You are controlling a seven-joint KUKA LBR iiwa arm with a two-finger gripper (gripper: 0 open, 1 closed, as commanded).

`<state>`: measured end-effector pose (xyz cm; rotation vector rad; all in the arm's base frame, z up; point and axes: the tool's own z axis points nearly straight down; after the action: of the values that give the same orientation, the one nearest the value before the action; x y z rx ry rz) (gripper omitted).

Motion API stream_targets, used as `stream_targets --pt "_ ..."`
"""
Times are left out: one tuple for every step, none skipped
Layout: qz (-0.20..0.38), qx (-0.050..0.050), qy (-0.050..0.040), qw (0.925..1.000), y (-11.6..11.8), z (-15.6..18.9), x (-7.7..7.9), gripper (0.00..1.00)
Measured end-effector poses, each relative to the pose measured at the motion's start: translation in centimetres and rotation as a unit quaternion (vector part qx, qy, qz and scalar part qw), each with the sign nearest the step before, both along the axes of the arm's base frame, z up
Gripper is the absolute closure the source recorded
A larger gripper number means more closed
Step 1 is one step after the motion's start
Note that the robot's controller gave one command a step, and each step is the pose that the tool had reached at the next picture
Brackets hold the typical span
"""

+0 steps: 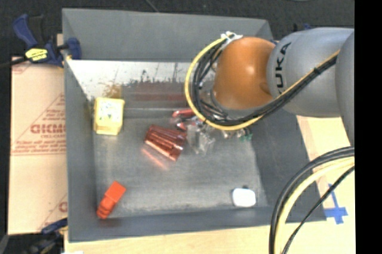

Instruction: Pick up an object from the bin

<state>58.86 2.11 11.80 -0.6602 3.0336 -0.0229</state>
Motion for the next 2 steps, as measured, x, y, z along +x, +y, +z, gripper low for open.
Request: stream_targets --pt "0.002 0.000 0.0000 1.0000 -3.9 -4.9 -2.6 1.00" --pt "-0.031 0.003 -0.0046 0.9995 -3.1 4.3 1.3 1.00"
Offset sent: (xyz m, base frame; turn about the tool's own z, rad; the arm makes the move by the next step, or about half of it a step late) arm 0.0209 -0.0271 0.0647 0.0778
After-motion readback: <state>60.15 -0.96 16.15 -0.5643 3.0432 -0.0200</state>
